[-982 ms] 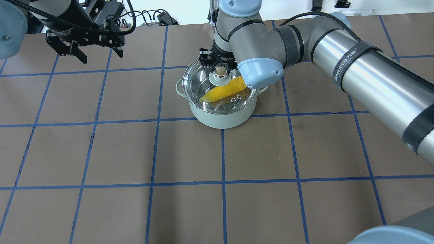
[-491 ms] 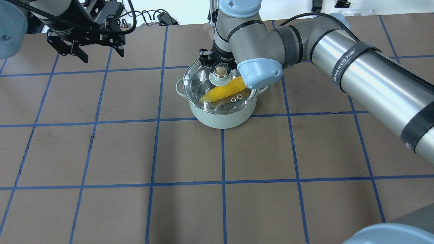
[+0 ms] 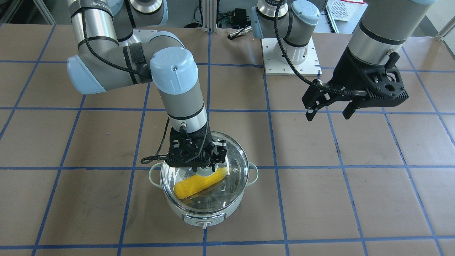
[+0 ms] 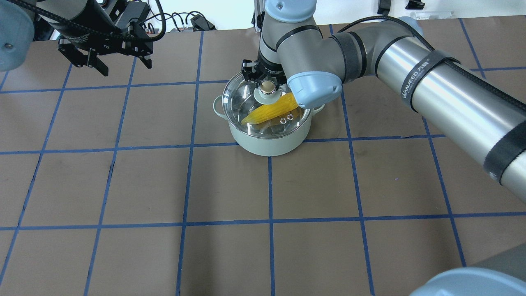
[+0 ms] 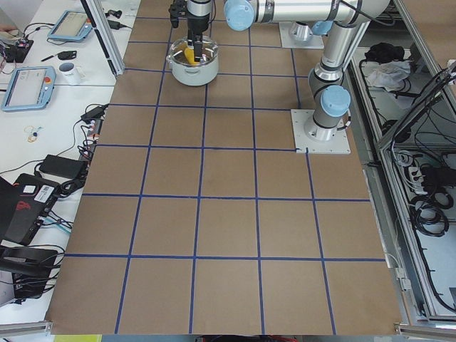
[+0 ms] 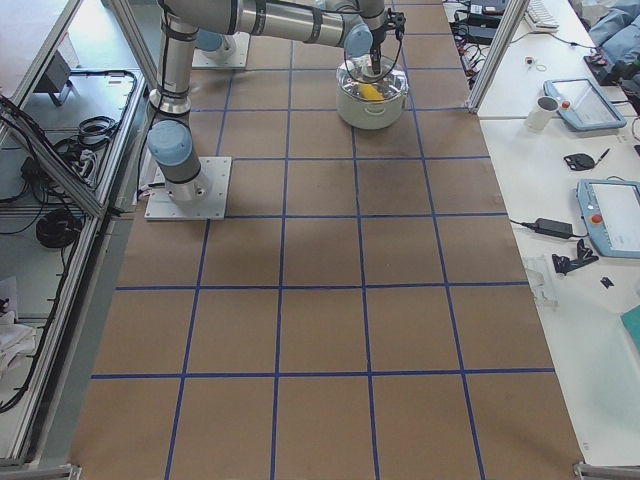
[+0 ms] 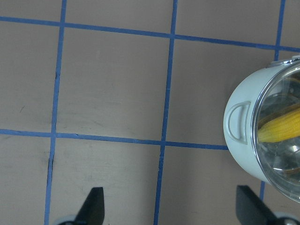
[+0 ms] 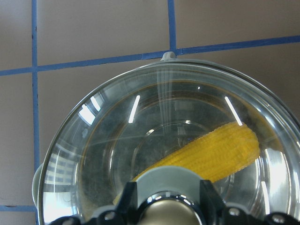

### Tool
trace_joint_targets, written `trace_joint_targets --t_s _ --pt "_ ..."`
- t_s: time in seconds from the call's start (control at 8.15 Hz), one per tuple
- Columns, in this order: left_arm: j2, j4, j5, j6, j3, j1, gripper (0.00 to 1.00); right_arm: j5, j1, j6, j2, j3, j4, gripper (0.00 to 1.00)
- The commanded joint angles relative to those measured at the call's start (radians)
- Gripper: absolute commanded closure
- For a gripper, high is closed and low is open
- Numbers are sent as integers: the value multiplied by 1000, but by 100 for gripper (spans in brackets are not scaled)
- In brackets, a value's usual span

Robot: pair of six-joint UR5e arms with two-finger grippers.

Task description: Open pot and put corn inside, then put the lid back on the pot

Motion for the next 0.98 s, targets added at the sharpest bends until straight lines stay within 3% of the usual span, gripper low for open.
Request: trace_joint_targets --t_s 0.0,0.37,0.86 --pt "-3 10 -2 0 0 2 0 -1 -1 -2 7 0 -6 60" --pt "-4 13 -2 0 2 0 0 -4 -1 -11 12 5 -15 60" --pt "-3 11 -3 0 3 2 0 -13 -1 -11 15 6 -14 47"
